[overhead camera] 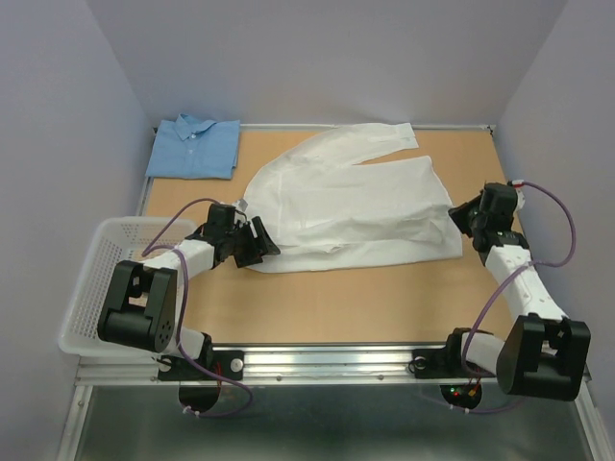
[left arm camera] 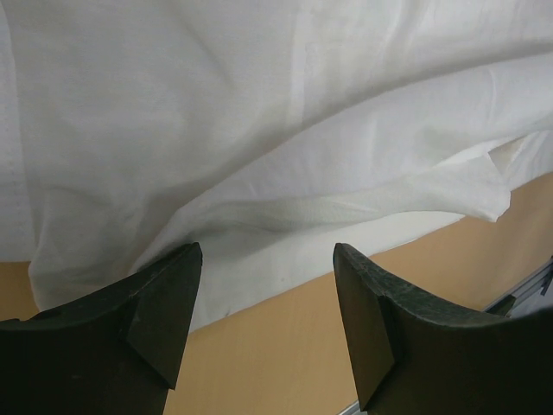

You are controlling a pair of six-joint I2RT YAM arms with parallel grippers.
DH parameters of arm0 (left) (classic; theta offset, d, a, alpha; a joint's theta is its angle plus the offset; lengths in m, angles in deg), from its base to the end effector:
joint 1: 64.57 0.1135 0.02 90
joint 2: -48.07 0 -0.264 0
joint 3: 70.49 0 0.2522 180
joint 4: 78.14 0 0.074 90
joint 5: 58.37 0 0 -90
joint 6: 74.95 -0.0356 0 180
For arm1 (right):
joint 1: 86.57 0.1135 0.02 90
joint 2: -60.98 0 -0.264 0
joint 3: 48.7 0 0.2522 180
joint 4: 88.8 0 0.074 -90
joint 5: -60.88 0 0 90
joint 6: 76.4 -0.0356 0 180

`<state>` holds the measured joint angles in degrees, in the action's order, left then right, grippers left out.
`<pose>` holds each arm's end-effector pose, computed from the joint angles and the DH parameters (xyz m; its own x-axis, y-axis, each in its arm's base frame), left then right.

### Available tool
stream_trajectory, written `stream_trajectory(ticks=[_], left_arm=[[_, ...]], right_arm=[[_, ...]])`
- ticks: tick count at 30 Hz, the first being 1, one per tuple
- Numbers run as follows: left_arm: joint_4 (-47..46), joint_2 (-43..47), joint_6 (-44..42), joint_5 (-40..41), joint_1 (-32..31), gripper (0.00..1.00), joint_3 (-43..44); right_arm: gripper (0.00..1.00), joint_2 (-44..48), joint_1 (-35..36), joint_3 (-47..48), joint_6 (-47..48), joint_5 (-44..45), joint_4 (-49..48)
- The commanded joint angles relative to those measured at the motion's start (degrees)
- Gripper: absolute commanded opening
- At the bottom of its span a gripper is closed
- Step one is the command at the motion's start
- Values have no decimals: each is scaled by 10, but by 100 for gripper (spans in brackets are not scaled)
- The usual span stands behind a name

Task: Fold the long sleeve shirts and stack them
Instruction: Fold the shirt

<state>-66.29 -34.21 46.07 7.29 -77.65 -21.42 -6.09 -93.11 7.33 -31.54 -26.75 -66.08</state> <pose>0.2604 -0.0756 0.1616 -0.8433 -0.2861 -0.4550 0.0644 0.7866 -0.6140 0.2539 -0.0306 0.2475 -0.2846 0.7455 -0.6027 0.4957 0.6526 0.5731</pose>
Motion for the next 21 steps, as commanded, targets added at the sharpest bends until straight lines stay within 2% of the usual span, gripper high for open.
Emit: stream_trajectory(ticks=[1, 11, 14, 21], left_arm=[[42, -1, -6, 37, -1, 75, -8], [62, 48, 22, 32, -2, 76, 49], [73, 63, 24, 25, -6, 76, 78], [37, 54, -14, -33, -70, 75, 121]], right_arm=[[1, 34, -23, 13, -4, -7, 41], [1, -42, -23, 168, 2, -147, 48], [1, -83, -23, 212, -26, -225, 48], [1, -135, 14, 319, -24, -245, 43]])
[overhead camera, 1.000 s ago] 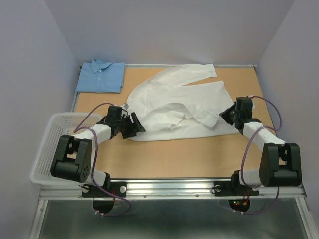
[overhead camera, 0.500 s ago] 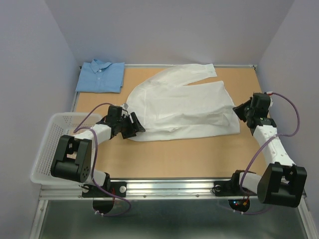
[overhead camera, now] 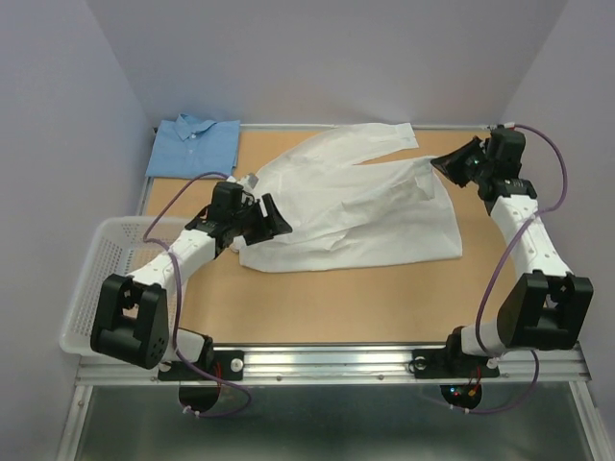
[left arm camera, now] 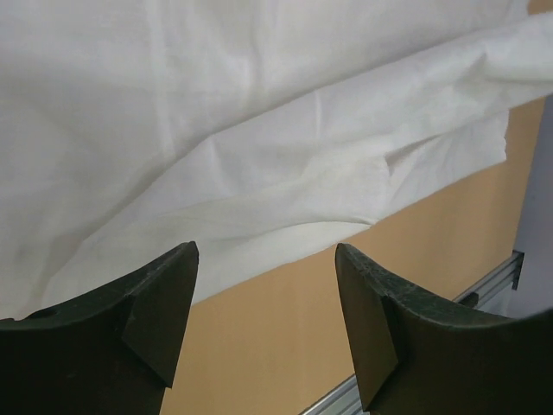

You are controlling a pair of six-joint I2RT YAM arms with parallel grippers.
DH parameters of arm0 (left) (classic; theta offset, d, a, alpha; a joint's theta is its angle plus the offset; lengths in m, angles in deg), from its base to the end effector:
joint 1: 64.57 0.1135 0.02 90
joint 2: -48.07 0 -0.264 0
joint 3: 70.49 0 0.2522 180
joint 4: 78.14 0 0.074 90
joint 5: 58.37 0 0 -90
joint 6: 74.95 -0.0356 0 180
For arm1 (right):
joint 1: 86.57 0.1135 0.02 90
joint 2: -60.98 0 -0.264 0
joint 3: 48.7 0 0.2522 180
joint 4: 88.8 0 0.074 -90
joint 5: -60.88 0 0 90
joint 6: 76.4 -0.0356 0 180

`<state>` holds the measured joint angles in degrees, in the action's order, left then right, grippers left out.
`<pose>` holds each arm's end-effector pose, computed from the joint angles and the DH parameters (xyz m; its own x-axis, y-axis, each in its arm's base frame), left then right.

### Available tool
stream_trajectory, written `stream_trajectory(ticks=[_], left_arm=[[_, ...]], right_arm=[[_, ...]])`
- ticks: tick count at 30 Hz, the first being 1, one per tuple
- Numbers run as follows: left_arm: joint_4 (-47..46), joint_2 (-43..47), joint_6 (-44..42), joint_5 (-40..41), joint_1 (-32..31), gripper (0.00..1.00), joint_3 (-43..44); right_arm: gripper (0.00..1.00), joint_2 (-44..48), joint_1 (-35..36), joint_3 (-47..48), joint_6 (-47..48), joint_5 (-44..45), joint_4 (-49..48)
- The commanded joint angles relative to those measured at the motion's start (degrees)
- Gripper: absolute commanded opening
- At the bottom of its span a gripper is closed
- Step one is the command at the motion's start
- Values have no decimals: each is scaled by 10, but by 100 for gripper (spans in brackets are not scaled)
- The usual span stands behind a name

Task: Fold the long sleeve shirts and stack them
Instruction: Fold the shirt

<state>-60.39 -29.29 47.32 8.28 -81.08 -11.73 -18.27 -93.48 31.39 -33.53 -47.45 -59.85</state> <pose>0.2713 -0.0951 0.2274 -0.7832 -0.2791 -0.5556 0.1760 0.7575 -0.6287 0.3170 -0.0271 0.3258 -0.4363 0.7537 -0.4915 0.2332 0.6223 0.7473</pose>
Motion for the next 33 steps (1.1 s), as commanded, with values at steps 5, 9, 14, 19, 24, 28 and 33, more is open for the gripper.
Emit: stream_trajectory(ticks=[5, 9, 14, 19, 24, 28, 33], left_arm=[[-61, -22, -72, -47, -120, 75, 46], [-78, -35, -99, -36, -148, 75, 45], [-108, -76, -106, -12, -158, 75, 48], [-169, -115, -78, 1, -171, 75, 58], [-217, -159, -53, 7, -189, 74, 66], [-261, -198, -29, 33, -201, 74, 65], [-300, -236, 0, 53, -204, 74, 69]], right_arm=[[1, -79, 45, 170, -9, -41, -23], [1, -127, 64, 236, -14, -44, -23], [1, -173, 93, 301, -26, -51, -24], [1, -208, 121, 327, -30, -57, -23], [1, -218, 141, 318, -24, -63, -24], [1, -220, 153, 309, -21, -62, -25], [1, -218, 159, 317, -30, -70, -26]])
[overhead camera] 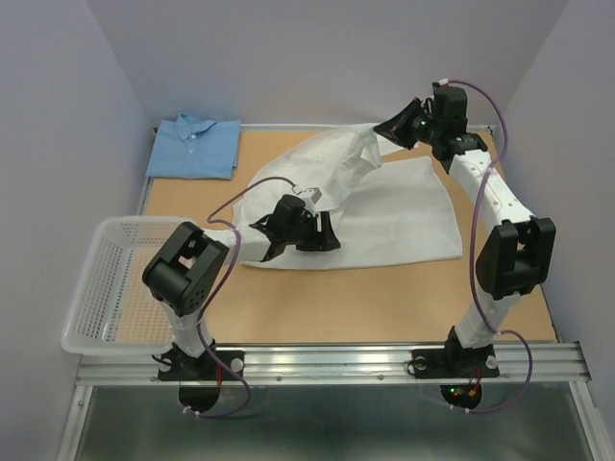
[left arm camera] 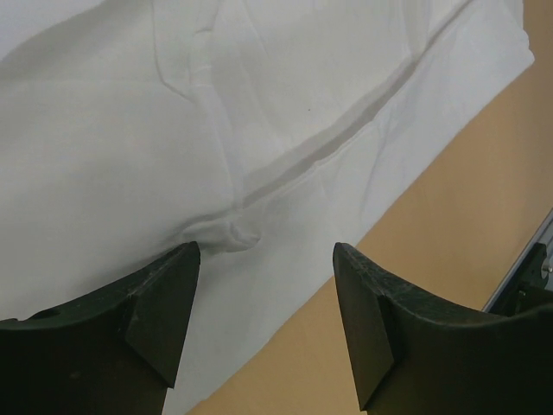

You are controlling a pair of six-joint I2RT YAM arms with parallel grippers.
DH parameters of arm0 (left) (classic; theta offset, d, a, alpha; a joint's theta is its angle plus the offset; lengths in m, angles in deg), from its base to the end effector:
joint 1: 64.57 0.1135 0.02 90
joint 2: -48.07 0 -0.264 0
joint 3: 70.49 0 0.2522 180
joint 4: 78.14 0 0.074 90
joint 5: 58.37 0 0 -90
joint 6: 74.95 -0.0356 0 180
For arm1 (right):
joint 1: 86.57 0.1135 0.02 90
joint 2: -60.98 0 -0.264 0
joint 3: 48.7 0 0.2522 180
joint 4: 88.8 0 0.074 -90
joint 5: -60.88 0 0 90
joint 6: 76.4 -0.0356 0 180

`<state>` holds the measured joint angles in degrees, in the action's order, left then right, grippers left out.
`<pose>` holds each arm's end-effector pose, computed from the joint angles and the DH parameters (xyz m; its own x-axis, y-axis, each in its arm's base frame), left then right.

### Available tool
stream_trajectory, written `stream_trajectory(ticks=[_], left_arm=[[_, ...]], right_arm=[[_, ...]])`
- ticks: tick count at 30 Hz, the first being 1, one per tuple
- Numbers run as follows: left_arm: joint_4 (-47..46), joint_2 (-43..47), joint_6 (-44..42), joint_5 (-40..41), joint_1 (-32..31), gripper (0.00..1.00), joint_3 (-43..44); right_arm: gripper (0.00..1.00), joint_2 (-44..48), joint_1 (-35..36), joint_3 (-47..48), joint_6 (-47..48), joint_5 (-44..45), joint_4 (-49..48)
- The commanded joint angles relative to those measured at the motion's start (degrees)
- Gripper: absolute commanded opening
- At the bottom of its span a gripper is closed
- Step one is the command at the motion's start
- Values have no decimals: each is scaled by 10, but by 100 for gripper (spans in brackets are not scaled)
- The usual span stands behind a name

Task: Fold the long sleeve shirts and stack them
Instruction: Fold the shirt

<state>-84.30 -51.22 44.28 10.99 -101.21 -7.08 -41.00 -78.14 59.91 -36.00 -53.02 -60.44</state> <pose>0.2815 -0.2250 0.1730 -0.7398 -0.0193 -0.6725 0.5075 0.6403 -0.5766 0.4176 0.0765 0.3614 -0.6229 0.6115 -0.4878 -0.0493 0.5917 0.8046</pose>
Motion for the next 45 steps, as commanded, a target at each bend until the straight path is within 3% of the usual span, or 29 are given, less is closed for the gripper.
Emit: stream_trajectory(ticks=[1, 7, 10, 14, 18, 25, 27, 34, 45], left_arm=[[-63, -23, 33, 31, -4, 74, 24], [-63, -32, 60, 53, -10, 73, 19], [-62, 15, 62, 60, -9, 73, -7], [-24, 115, 65, 136, -6, 73, -34], [2, 155, 103, 176, 15, 74, -39], [30, 143, 192, 134, 85, 79, -31], [50, 129, 207, 124, 95, 84, -14], [81, 108, 281, 90, 104, 89, 5], [38, 96, 378, 121, 123, 87, -24]], right_arm=[[1, 9, 7, 33, -7, -16, -19], [1, 10, 20, 56, -23, -38, -20], [1, 13, 25, 56, -22, -47, -20], [1, 21, 25, 50, -19, -51, -21], [1, 18, 26, 66, -18, -58, -22], [1, 1, 32, 96, -15, -69, -24], [1, -2, 34, 98, -16, -68, -25], [1, -6, 39, 105, -17, -59, -27], [1, 5, 44, 95, -21, -55, -33]])
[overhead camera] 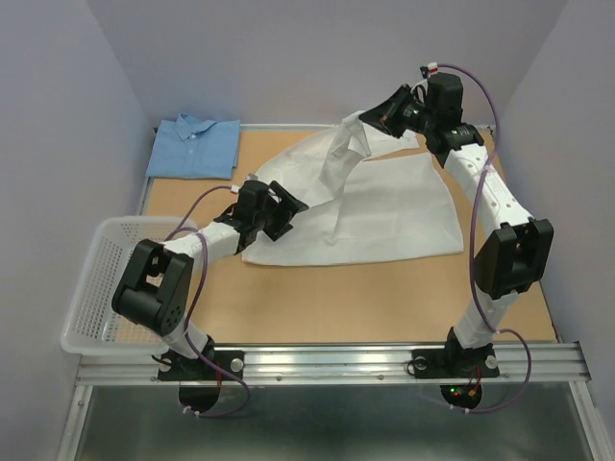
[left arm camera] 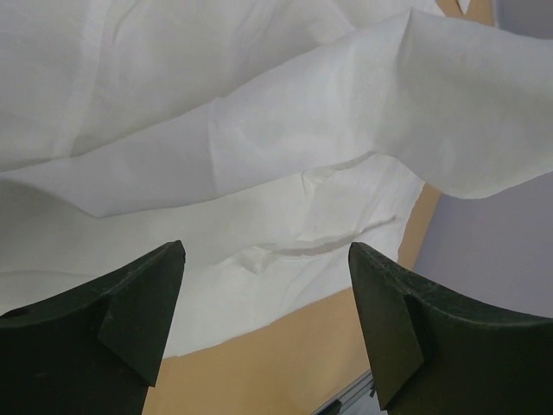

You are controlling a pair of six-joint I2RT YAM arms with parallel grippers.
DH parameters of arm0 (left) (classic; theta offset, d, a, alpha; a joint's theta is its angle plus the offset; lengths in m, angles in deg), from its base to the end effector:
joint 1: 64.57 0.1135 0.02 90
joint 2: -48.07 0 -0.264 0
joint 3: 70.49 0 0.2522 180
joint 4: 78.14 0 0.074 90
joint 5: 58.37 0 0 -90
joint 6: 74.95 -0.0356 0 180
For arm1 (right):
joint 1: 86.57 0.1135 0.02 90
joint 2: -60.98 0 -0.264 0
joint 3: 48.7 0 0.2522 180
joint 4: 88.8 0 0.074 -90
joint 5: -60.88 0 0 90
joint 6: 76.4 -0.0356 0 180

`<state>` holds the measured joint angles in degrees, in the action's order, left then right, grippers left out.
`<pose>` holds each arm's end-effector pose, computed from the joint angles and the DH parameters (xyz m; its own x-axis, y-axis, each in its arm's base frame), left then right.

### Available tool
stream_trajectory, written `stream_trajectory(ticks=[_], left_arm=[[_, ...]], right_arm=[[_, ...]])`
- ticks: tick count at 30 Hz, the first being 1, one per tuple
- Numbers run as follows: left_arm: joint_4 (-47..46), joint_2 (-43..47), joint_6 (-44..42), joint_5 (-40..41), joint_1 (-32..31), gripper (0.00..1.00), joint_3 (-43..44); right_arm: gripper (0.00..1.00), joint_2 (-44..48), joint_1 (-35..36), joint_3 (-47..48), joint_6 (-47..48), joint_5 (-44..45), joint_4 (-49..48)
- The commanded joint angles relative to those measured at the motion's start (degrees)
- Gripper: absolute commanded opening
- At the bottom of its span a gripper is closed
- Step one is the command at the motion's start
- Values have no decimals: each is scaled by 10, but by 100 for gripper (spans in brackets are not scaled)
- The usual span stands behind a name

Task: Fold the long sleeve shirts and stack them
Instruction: Fold the shirt

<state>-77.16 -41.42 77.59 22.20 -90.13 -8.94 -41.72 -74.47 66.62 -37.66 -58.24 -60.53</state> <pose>0.3006 -0.1502 0.2066 -0.6936 -0.6386 -0.3333 -0.1312 0.5670 -0.8132 0.4123 0.1061 0.3978 -0.6653 0.5543 -0.5002 -0.1956 0.5172 0.8332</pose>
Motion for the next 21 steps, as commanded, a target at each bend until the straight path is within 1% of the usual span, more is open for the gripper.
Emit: stream_trajectory(ticks=[1, 6, 10, 15, 18, 21], left_arm=[[-37, -8, 56, 10, 13, 87, -4], [-54, -37, 90, 18, 16, 82, -2], [-67, -45, 127, 20, 17, 78, -16], [-93, -32, 163, 72, 17, 75, -40], [-94, -43, 171, 78, 20, 74, -35], [-94, -53, 182, 88, 24, 71, -33]], right_arm=[[1, 15, 7, 26, -5, -3, -32], [1, 24, 8, 18, -8, -5, -34], [1, 31, 8, 14, -8, -3, -35], [1, 41, 8, 1, -7, -3, -36], [0, 45, 8, -8, -7, -3, -36], [1, 53, 8, -14, -3, -2, -37]])
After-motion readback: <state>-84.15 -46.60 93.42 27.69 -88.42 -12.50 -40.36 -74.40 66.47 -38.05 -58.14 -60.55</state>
